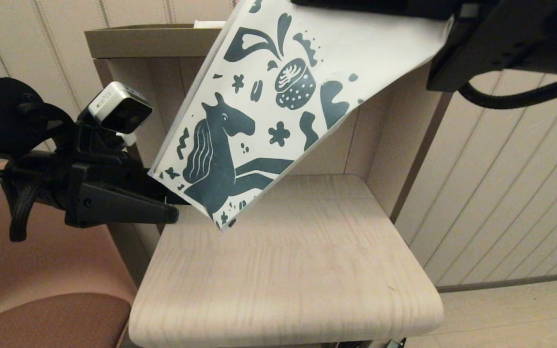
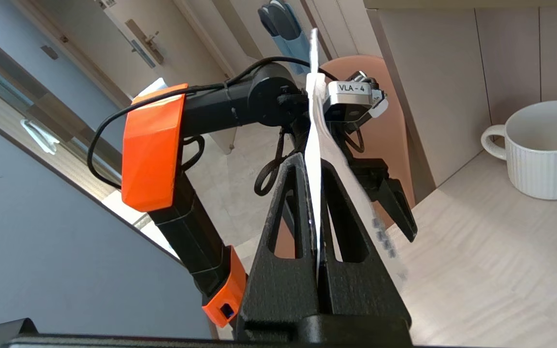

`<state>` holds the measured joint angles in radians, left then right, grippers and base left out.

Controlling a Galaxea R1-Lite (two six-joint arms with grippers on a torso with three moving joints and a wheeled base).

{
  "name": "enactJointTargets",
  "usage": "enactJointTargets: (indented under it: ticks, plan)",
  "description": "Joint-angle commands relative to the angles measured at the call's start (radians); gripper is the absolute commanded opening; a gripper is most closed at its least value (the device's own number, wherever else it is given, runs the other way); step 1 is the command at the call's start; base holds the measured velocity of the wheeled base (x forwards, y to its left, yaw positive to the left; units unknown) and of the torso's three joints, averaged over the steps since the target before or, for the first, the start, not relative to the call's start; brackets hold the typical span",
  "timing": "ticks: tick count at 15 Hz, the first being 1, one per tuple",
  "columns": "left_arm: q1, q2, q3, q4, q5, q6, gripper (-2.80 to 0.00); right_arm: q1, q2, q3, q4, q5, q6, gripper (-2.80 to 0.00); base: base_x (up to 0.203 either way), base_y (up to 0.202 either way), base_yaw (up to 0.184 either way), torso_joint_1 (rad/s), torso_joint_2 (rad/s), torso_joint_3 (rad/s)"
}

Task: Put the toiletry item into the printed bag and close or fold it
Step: Hand it to the other hand

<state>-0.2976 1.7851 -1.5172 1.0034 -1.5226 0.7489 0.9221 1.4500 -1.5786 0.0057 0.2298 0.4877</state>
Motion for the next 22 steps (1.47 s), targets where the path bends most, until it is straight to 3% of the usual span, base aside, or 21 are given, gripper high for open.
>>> enactJointTargets:
  ticks: [1, 14, 15, 22]
  plan:
    - [-0.005, -0.001, 0.003, 0.004, -0.021, 0.004, 0.00, -0.002, 0.001, -0.006, 0.000, 0.002, 0.003, -2.80, 0.000, 0.000, 0.000, 0.000, 0.00, 0.000]
    - [-0.012, -0.003, -0.004, 0.006, -0.021, 0.004, 0.00, 0.023, 0.029, -0.004, 0.002, 0.005, 0.052, -2.80, 0.000, 0.000, 0.000, 0.000, 0.00, 0.000]
    - [-0.012, -0.004, -0.003, 0.006, -0.021, 0.004, -2.78, 0.023, 0.030, -0.004, 0.002, 0.005, 0.052, -2.80, 0.000, 0.000, 0.000, 0.000, 0.00, 0.000]
    - [-0.019, -0.004, -0.003, 0.001, -0.021, 0.004, -2.80, 0.026, 0.035, -0.004, 0.000, 0.006, 0.046, -2.80, 0.000, 0.000, 0.000, 0.000, 0.00, 0.000]
